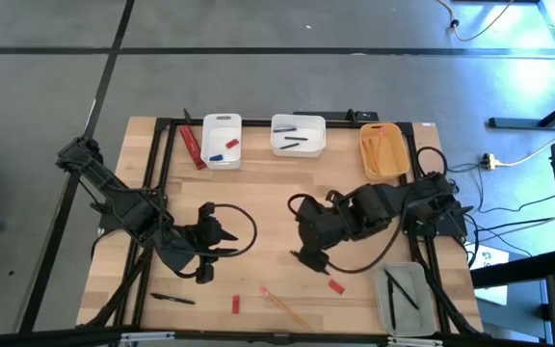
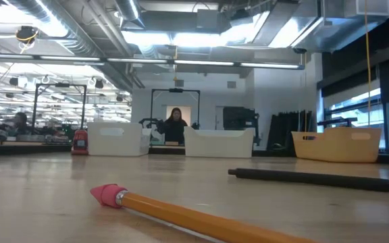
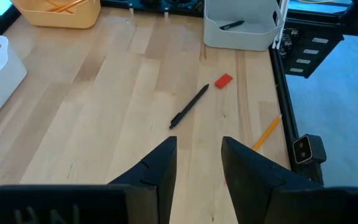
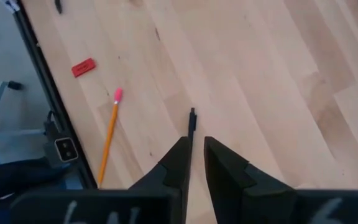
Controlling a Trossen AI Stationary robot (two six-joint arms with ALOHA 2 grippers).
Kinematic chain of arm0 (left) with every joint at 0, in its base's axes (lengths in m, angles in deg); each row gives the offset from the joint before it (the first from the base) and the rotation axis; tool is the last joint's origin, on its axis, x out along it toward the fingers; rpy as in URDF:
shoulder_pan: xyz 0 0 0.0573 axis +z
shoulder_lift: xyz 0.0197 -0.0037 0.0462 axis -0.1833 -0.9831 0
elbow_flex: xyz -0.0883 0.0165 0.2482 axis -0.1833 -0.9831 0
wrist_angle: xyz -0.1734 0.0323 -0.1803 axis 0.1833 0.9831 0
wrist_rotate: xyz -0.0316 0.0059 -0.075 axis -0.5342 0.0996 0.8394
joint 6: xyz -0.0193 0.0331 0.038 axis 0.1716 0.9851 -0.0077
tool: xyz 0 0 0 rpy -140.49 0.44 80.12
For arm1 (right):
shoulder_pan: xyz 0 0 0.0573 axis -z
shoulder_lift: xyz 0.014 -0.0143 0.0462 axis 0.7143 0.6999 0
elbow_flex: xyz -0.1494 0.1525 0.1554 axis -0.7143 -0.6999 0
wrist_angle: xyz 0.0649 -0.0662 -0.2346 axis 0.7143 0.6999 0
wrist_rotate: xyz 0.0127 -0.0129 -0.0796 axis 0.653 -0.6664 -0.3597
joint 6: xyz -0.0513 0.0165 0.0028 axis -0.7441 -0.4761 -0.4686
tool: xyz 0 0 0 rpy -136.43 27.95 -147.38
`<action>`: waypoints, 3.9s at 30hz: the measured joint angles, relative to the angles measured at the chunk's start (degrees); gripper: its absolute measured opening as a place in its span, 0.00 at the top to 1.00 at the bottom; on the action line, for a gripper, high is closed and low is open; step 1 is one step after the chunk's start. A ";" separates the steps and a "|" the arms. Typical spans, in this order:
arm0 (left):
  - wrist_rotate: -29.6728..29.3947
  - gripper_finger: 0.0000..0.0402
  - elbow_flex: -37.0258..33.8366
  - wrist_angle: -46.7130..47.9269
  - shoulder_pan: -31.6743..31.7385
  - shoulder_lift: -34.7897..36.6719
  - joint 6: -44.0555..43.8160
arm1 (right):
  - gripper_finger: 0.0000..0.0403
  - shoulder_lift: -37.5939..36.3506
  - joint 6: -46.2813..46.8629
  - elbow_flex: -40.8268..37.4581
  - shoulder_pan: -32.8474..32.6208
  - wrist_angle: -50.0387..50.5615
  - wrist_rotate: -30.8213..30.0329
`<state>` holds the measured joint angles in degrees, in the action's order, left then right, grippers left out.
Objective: Sort crayons/erasers/pens/pencils in bins
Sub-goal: Put the black pen into the gray bin
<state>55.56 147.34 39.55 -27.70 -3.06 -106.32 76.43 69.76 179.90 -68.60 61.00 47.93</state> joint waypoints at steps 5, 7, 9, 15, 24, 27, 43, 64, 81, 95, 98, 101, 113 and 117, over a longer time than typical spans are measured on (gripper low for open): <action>0.00 0.70 0.00 0.00 0.00 0.00 0.02 | 0.87 0.68 0.27 0.00 1.58 -0.02 0.17; 0.02 0.70 0.00 0.00 0.00 0.00 0.02 | 0.87 1.01 0.26 0.00 2.20 -0.19 1.42; 0.02 0.70 0.00 0.00 0.00 0.00 0.04 | 0.87 1.34 -0.33 -0.02 2.71 -0.45 2.27; 0.04 0.70 0.00 0.03 0.00 0.00 0.09 | 0.87 1.66 -4.11 -0.02 3.38 -0.95 2.60; 0.04 0.70 0.00 0.02 0.00 0.00 0.11 | 0.94 1.64 -5.44 -0.02 3.43 -1.09 2.58; 0.04 0.70 0.00 0.02 0.00 0.00 0.11 | 0.92 1.64 -5.47 -0.02 3.58 -1.09 2.83; 0.04 0.70 0.00 0.06 -0.01 0.00 0.10 | 0.65 11.17 -6.53 0.00 3.71 -1.18 10.54; 1.16 0.70 0.00 0.02 -2.05 0.00 -2.05 | 0.64 29.57 -11.74 0.00 4.03 -3.26 15.54; 1.15 0.70 0.00 -0.22 -2.01 0.00 -2.19 | 0.64 32.28 -12.35 -0.02 5.25 -2.64 12.03; 1.15 0.70 0.00 -0.22 -1.99 -0.02 -1.99 | 0.64 32.09 -14.78 -5.51 4.30 -0.48 15.02; 1.14 0.70 0.00 -0.22 -1.99 -0.02 -1.97 | 0.64 32.04 -14.83 -5.34 3.87 -2.19 15.24; 1.14 0.70 0.00 -0.21 -2.00 -0.02 -1.97 | 0.64 32.04 -14.65 -5.33 4.05 -2.89 15.03; 1.14 0.70 0.00 -0.20 -1.99 -0.02 -2.05 | 0.64 31.49 -15.37 -10.29 5.31 -7.14 15.44; 1.14 0.70 0.00 -0.22 -2.00 -0.02 -2.09 | 0.64 31.22 -17.37 -12.23 5.61 -9.27 17.60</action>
<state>56.70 147.34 39.33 -29.70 -3.08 -108.40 107.65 52.39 167.67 -62.99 51.72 65.52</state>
